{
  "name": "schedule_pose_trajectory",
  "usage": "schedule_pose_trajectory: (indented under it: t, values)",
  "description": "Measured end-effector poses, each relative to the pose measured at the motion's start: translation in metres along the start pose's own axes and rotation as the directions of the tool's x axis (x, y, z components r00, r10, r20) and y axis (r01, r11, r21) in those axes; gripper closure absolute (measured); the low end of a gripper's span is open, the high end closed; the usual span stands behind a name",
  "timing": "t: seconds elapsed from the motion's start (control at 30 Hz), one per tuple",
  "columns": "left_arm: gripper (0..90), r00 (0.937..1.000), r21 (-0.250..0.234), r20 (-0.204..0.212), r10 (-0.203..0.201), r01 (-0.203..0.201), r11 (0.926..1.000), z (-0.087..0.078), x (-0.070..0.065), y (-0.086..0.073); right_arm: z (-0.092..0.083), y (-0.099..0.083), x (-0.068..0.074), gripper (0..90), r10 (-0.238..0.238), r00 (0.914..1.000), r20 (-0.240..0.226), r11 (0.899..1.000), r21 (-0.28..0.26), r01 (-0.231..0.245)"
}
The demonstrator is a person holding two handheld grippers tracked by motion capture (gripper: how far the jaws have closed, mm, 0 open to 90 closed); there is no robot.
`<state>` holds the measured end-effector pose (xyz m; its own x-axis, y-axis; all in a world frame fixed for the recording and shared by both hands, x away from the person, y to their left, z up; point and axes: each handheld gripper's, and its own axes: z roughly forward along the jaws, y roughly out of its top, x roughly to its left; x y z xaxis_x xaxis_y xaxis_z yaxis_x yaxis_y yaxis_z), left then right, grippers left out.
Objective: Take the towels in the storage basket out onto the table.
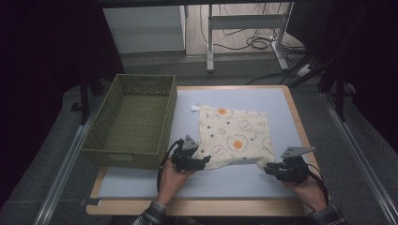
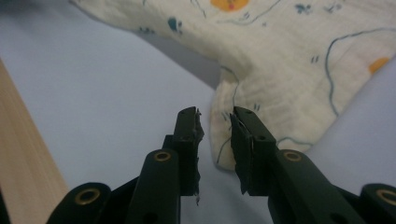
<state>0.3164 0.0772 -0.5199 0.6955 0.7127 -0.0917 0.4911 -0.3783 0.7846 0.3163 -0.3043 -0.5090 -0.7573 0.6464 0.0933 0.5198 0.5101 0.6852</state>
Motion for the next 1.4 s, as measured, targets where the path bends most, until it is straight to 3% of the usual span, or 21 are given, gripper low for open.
schedule_pose_trajectory:
  t: [0.1,0.2,0.3,0.37,0.43,0.5,0.57,0.67,0.87,1.2,1.27,1.33,1.4]
  values:
    - [44.2,0.9995,-0.001,0.031,0.004,-0.004,1.0000,-0.004,-0.003,-0.012,0.004,-0.007,0.001,73.1,-0.031,0.9992,0.026,0.999,-0.005,0.032]
    - [49.4,0.9987,0.011,0.049,0.014,-0.015,0.9998,-0.001,-0.005,-0.019,0.004,-0.009,0.003,84.0,-0.060,0.9957,0.070,0.998,-0.012,0.061]
    - [55.6,0.9986,0.051,0.028,0.046,-0.047,0.9976,0.006,-0.008,-0.022,0.004,-0.009,0.004,87.2,-0.061,0.9950,0.080,0.998,-0.007,0.061]
    - [61.4,0.9973,0.054,-0.015,0.072,-0.071,0.9960,0.008,-0.013,-0.024,0.002,-0.009,0.004,87.6,-0.062,0.9949,0.080,0.998,-0.003,0.062]
    - [72.0,0.9959,0.059,-0.029,0.086,-0.084,0.9947,0.008,-0.015,-0.023,0.000,-0.010,0.004,87.7,-0.065,0.9943,0.085,0.998,-0.002,0.065]
    - [82.5,0.9960,0.059,-0.025,0.086,-0.084,0.9947,0.009,-0.016,-0.023,-0.004,-0.011,0.003,87.7,-0.057,0.9944,0.089,0.998,-0.010,0.059]
    - [86.9,0.9958,0.061,-0.022,0.089,-0.087,0.9943,0.008,-0.017,-0.023,-0.011,-0.014,0.001,87.7,-0.042,0.9960,0.079,0.999,-0.030,0.044]
    - [87.6,0.9979,0.050,0.014,0.063,-0.063,0.9968,0.000,-0.015,-0.023,-0.021,-0.018,-0.001,87.7,-0.026,0.9970,0.073,0.999,-0.046,0.029]
    - [87.2,0.9947,0.054,0.078,0.068,-0.072,0.9959,-0.019,-0.028,-0.025,-0.035,-0.028,-0.001,87.7,-0.003,0.9989,0.047,0.997,-0.071,0.007]
    - [84.3,0.9907,0.056,0.125,0.054,-0.062,0.9965,-0.039,-0.048,-0.045,-0.045,-0.048,0.019,87.5,-0.007,0.9998,0.016,0.998,-0.064,0.009]
    - [80.3,0.9895,0.055,0.137,0.045,-0.053,0.9970,-0.040,-0.050,-0.050,-0.047,-0.051,0.023,87.4,-0.004,1.0000,0.004,0.998,-0.061,0.004]
    - [69.4,0.9889,0.035,0.142,0.045,-0.050,0.9981,-0.043,-0.049,-0.051,-0.049,-0.051,0.025,86.7,-0.005,1.0000,0.000,0.998,-0.063,0.005]
    - [63.1,0.9924,0.010,0.119,0.030,-0.032,0.9994,-0.046,-0.044,-0.047,-0.052,-0.048,0.024,85.3,-0.001,1.0000,0.001,0.997,-0.079,0.002]
